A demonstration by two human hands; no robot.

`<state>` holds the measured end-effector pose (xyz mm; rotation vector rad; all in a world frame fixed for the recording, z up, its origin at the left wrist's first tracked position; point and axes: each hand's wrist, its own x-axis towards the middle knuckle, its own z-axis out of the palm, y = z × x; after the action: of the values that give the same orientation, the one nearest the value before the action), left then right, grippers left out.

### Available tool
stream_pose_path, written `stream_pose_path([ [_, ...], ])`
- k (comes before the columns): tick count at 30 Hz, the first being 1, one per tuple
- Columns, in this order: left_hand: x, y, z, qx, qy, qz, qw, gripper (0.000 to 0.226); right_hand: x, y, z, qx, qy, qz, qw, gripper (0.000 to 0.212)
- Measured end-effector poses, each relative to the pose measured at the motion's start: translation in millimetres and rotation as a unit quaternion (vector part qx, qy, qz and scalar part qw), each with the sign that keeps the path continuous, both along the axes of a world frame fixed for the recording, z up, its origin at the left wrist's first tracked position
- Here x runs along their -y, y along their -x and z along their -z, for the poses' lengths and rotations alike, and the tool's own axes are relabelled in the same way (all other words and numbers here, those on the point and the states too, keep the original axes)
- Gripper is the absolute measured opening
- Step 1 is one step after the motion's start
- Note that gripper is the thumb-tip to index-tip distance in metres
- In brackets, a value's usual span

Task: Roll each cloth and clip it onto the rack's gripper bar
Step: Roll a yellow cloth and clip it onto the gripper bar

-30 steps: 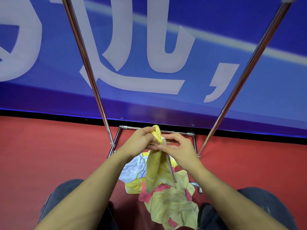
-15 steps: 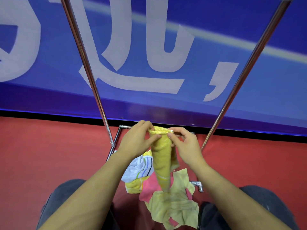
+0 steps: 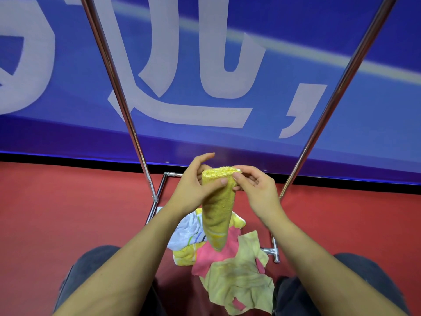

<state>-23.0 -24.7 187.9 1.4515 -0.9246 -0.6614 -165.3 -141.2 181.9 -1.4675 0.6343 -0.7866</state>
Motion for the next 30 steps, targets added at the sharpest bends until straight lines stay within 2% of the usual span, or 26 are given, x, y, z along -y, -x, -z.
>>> stream_pose_path([
  [1,1,2,-1,-0.003,-0.012,0.005,1.0,0.055,-1,-1,-1,0.005,-0.003,-0.006,1.0,0.015],
  [5,6,7,1,0.006,-0.011,-0.015,1.0,0.017,-1,-3,-1,0.017,-0.014,-0.01,1.0,0.015],
  [7,7,9,0,0.011,-0.001,-0.023,1.0,0.007,1,-3,1,0.023,-0.016,-0.006,1.0,0.018],
  [10,10,9,-5,0.014,0.006,-0.028,0.999,0.006,5,0,4,0.018,-0.016,0.002,1.0,0.027],
  [13,13,4,-8,0.003,0.005,-0.044,0.999,0.006,5,4,13,-0.01,-0.027,-0.037,0.999,0.031],
  [17,8,-1,-15,0.009,0.009,-0.04,0.999,0.013,-1,8,31,-0.112,0.068,-0.105,0.986,0.048],
  [20,7,-1,-23,0.003,0.022,-0.036,0.999,0.015,-5,6,32,-0.111,0.097,-0.13,0.98,0.054],
  [23,11,1,-35,0.013,0.028,-0.022,0.999,0.013,-5,4,25,-0.108,0.118,-0.129,0.979,0.046],
  [28,11,-3,-39,0.016,0.019,-0.002,1.0,0.021,-12,2,37,-0.118,0.062,-0.137,0.982,0.051],
  [30,11,-4,-40,0.01,0.011,0.001,1.0,0.018,-15,-1,44,-0.123,0.037,-0.143,0.981,0.043],
])
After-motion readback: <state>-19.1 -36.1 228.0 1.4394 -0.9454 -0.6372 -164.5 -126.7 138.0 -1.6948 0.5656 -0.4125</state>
